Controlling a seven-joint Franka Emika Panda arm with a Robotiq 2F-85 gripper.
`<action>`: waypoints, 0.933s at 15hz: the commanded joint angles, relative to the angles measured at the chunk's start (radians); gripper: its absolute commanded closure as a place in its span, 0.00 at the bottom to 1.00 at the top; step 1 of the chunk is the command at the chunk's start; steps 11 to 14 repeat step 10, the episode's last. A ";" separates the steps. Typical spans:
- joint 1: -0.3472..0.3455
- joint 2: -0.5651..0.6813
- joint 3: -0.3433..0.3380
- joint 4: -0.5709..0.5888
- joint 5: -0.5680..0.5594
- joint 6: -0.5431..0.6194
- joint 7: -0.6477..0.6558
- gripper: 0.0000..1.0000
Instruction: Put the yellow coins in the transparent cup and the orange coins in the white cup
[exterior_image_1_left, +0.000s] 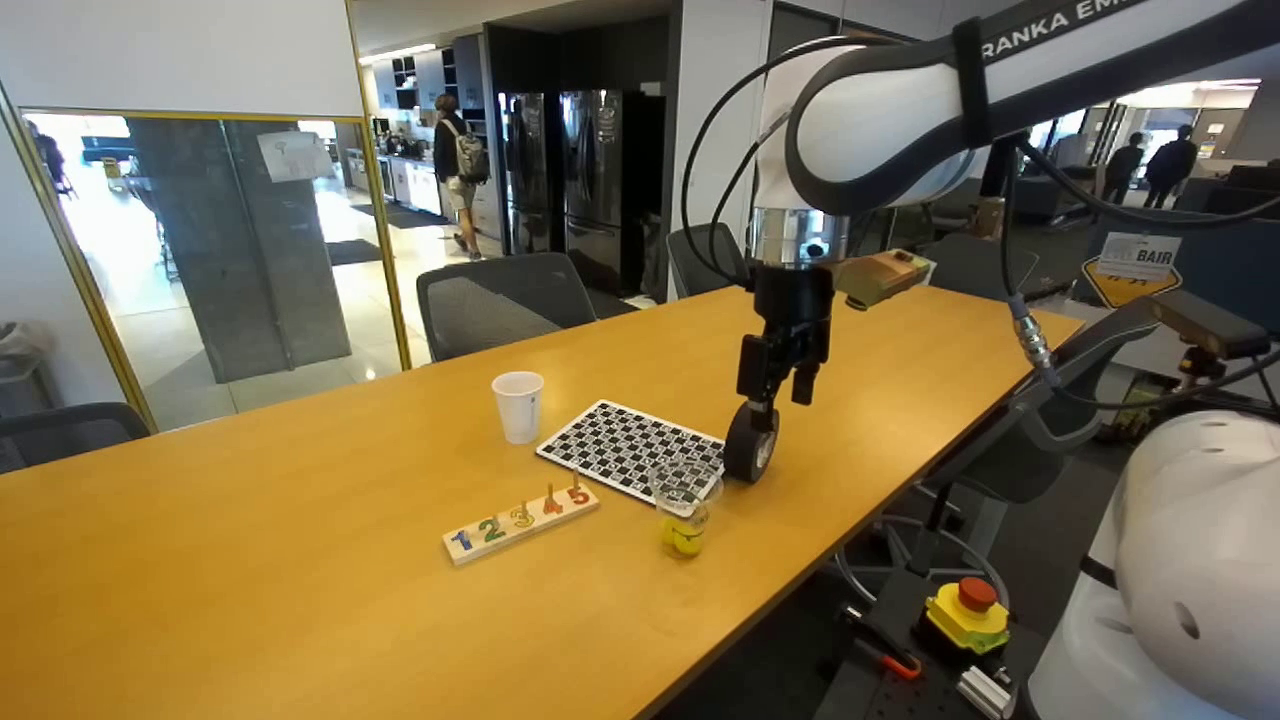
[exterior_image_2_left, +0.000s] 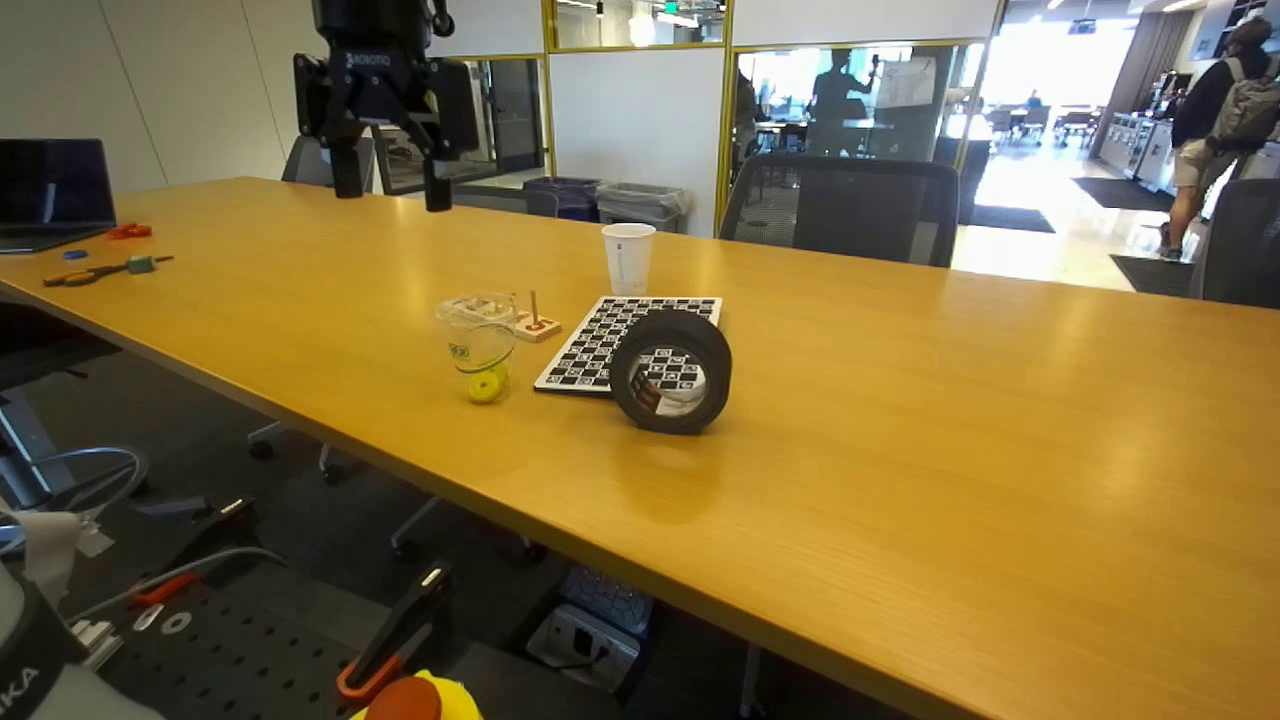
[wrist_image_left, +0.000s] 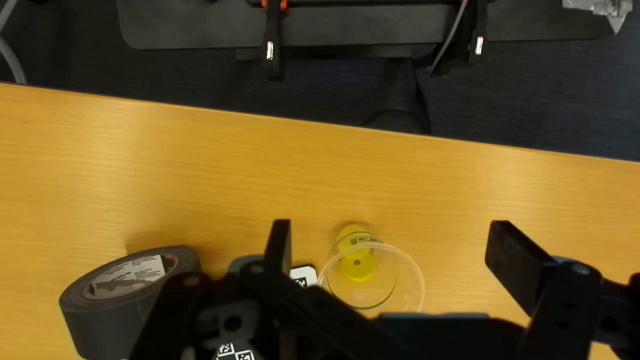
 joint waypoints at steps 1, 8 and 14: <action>-0.021 -0.039 -0.008 -0.042 -0.004 0.044 -0.033 0.00; -0.031 -0.012 -0.001 -0.043 0.005 0.042 -0.016 0.00; -0.032 -0.012 -0.001 -0.043 0.005 0.042 -0.016 0.00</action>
